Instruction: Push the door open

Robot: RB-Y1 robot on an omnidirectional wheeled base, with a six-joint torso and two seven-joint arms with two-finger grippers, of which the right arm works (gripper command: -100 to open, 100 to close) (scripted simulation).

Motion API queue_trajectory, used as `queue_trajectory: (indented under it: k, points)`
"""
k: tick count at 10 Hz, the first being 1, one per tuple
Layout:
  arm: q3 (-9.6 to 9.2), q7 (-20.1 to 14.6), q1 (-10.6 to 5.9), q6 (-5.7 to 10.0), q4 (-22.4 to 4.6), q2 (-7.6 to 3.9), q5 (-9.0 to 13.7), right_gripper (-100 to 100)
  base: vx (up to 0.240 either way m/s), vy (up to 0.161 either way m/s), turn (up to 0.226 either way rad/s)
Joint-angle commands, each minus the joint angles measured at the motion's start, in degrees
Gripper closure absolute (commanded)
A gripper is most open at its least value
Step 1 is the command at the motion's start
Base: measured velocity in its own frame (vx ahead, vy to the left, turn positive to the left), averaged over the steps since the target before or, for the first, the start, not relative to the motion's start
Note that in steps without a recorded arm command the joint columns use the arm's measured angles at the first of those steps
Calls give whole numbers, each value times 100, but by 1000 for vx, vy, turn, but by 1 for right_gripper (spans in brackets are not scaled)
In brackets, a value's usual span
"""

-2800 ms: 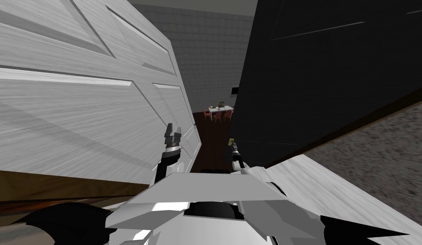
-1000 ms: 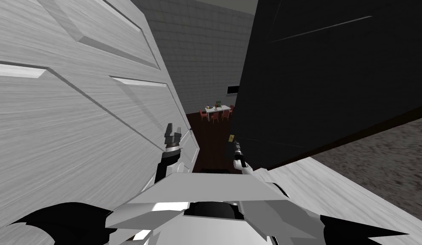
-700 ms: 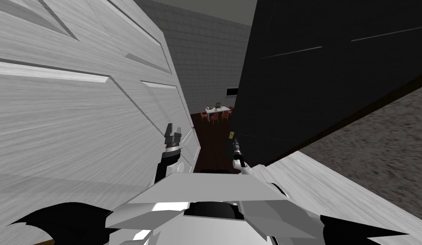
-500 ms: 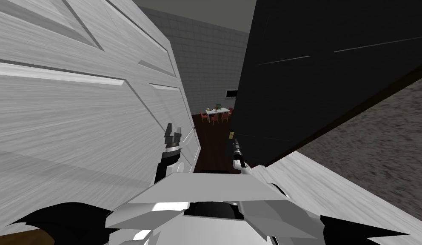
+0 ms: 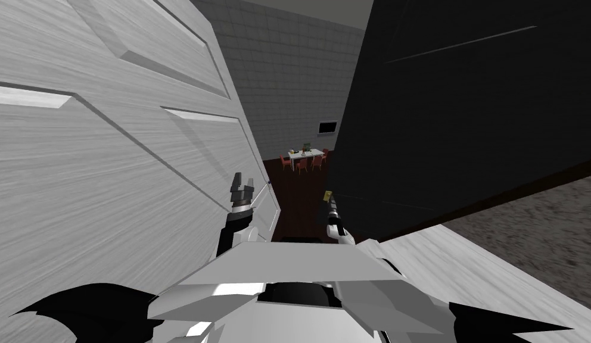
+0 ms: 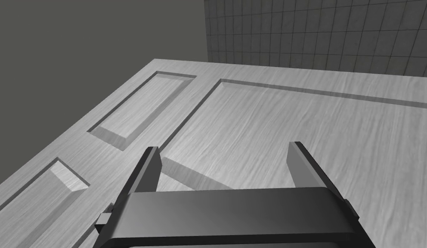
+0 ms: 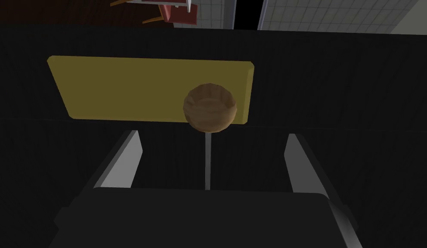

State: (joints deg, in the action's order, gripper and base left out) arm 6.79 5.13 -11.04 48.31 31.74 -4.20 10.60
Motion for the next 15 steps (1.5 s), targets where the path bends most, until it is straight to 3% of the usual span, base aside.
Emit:
queue_trajectory:
  k: [1,3,4,9,15]
  points:
    - [15,5,2,65,-45,7,11,-100,211,-33,30]
    - [18,8,9,66,-39,14,13,-100,163,-40,18]
    - [18,8,9,66,-39,14,13,100,-23,8,-5]
    - [18,8,9,66,-39,14,13,100,-17,4,1]
    - [318,186,-11,60,-67,-92,205,100,162,-2,-32]
